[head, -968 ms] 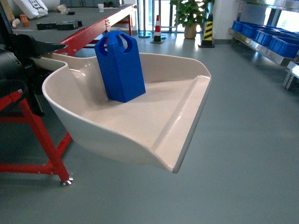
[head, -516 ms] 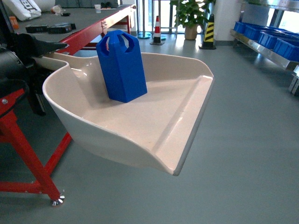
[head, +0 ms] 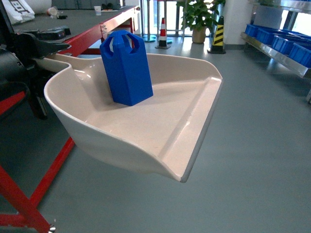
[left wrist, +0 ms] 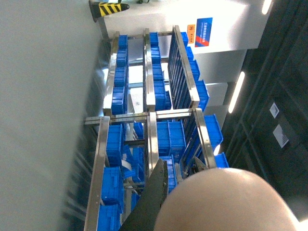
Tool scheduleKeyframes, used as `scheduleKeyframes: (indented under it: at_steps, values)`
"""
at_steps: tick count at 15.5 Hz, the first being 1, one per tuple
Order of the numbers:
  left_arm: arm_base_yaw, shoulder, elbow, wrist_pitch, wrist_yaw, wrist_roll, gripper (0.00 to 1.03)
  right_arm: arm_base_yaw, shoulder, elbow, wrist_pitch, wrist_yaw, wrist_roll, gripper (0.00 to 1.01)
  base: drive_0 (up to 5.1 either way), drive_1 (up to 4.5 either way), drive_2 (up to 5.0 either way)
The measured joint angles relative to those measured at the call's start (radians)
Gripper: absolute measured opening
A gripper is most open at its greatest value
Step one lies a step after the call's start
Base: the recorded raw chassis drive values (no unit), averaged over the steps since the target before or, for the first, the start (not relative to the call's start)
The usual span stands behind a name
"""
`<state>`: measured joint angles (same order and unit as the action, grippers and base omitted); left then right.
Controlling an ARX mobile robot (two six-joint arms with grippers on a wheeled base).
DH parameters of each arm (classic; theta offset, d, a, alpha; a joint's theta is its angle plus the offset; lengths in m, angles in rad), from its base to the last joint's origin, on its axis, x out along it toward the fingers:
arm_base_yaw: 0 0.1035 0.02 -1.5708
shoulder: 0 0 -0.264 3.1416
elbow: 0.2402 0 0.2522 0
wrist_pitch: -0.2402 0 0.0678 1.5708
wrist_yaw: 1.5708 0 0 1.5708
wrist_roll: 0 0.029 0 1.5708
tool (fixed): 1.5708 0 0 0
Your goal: Place part in tray to right shelf
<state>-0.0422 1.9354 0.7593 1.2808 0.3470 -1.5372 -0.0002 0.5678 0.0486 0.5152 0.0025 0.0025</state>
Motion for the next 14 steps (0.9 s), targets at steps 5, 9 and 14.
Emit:
scheduleKeyframes:
  at_steps: [5, 9, 14]
  values:
    - [0.000, 0.000, 0.000, 0.002, 0.001, 0.000, 0.12, 0.000, 0.000, 0.000, 0.001, 0.000, 0.000, 0.98, 0.0, 4.22, -4.2]
    - [0.000, 0.000, 0.000, -0.002, 0.001, 0.000, 0.12, 0.000, 0.000, 0.000, -0.001, 0.000, 0.000, 0.98, 0.0, 4.22, -4.2]
    - [0.000, 0.000, 0.000, 0.003, -0.002, 0.000, 0.12, 0.000, 0.000, 0.000, 0.000, 0.000, 0.000, 0.98, 0.0, 4.22, -4.2]
